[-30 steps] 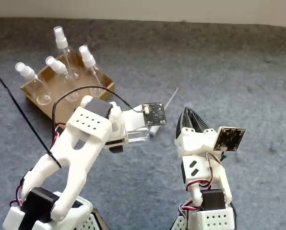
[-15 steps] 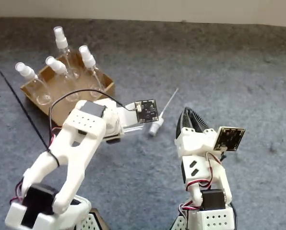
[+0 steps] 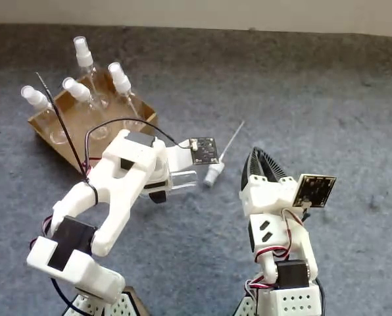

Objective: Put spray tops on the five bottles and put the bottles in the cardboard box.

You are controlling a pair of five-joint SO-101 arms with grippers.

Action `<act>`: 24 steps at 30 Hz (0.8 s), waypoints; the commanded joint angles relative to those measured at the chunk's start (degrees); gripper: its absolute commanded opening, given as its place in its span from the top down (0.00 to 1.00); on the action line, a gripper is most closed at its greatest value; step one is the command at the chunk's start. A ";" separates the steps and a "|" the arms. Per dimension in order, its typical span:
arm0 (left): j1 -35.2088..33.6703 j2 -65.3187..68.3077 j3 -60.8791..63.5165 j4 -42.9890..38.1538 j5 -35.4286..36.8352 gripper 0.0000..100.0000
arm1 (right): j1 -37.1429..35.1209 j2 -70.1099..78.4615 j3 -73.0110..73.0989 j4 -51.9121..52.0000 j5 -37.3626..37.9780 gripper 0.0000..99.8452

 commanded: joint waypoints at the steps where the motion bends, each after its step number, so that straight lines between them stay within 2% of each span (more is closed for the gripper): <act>1: -0.57 -0.57 -3.03 -0.53 -0.70 0.82 | -0.57 -0.31 10.15 -1.45 -0.18 0.98; 6: -0.66 -0.84 -4.35 -0.44 0.35 0.82 | -0.57 -0.31 10.15 -1.45 -0.18 0.98; 14: -0.31 -0.84 -9.71 -0.09 11.69 0.82 | -0.57 -0.31 10.15 -1.45 -0.18 0.98; 17: -0.40 -0.84 -9.54 0.97 8.35 0.82 | -0.57 -0.31 10.15 -1.45 -0.18 0.98; 21: -0.31 -0.75 -9.54 6.59 -1.85 0.82 | -0.57 -0.31 10.15 -1.45 -0.18 0.98; 24: -0.57 -0.75 -9.54 9.05 -4.92 0.82 | -0.57 -0.31 10.15 -1.45 -0.18 0.98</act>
